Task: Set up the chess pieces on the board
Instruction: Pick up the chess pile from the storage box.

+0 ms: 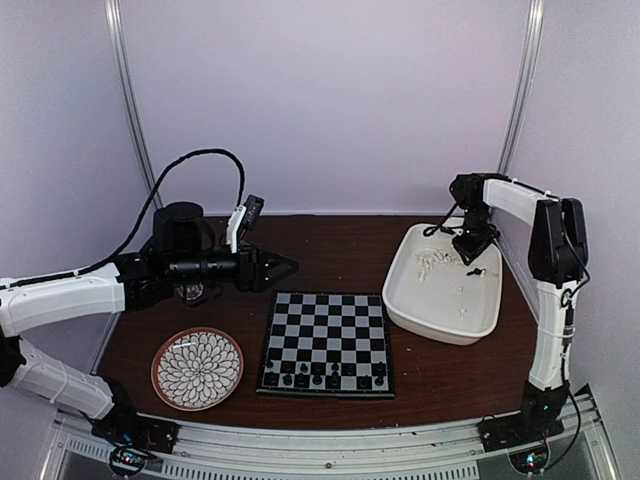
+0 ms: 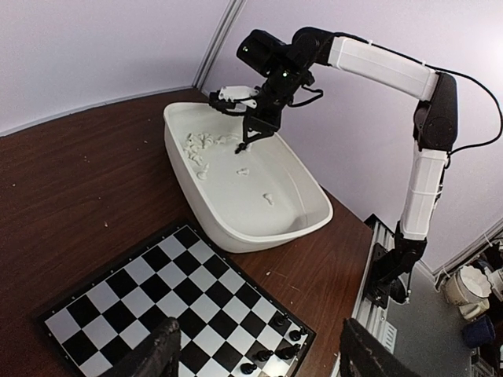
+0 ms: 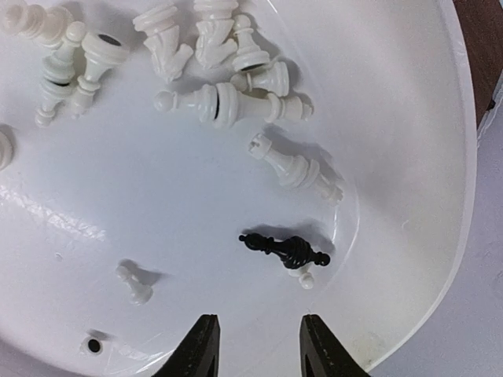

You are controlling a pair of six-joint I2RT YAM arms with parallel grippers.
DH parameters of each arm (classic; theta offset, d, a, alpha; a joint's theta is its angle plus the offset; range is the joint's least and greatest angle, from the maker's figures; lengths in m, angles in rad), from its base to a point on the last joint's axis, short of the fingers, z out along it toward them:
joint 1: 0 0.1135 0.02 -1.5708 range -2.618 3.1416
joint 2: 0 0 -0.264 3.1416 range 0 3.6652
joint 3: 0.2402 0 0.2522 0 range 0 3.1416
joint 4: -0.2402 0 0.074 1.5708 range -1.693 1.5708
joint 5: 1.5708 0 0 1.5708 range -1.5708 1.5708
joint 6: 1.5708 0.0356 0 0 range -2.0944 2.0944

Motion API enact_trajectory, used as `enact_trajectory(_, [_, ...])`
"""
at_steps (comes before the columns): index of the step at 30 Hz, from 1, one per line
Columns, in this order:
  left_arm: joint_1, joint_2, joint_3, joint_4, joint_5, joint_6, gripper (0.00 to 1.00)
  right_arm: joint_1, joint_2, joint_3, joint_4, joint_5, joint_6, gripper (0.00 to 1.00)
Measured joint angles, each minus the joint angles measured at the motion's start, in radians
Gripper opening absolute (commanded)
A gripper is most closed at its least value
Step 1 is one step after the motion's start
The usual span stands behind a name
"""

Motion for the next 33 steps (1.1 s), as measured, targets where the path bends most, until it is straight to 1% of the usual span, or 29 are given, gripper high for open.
enact_trajectory(5, [0.0, -0.001, -0.001, 0.0, 0.0, 0.0, 0.69, 0.003, 0.082, 0.063, -0.012, 0.083, -0.03, 0.39])
enact_trajectory(13, [0.0, -0.006, -0.016, 0.001, 0.0, -0.008, 0.69, 0.003, 0.182, 0.099, -0.028, 0.199, -0.076, 0.38])
enact_trajectory(23, [0.0, -0.006, -0.016, 0.001, 0.003, -0.01, 0.69, 0.003, 0.234, 0.16, -0.061, 0.238, -0.116, 0.36])
enact_trajectory(28, [0.0, -0.006, -0.017, 0.001, 0.003, -0.01, 0.69, 0.003, 0.277, 0.192, -0.109, 0.228, -0.125, 0.32])
enact_trajectory(33, [0.0, -0.008, -0.017, 0.0, 0.002, -0.01, 0.69, 0.003, 0.292, 0.221, -0.167, 0.201, -0.107, 0.23])
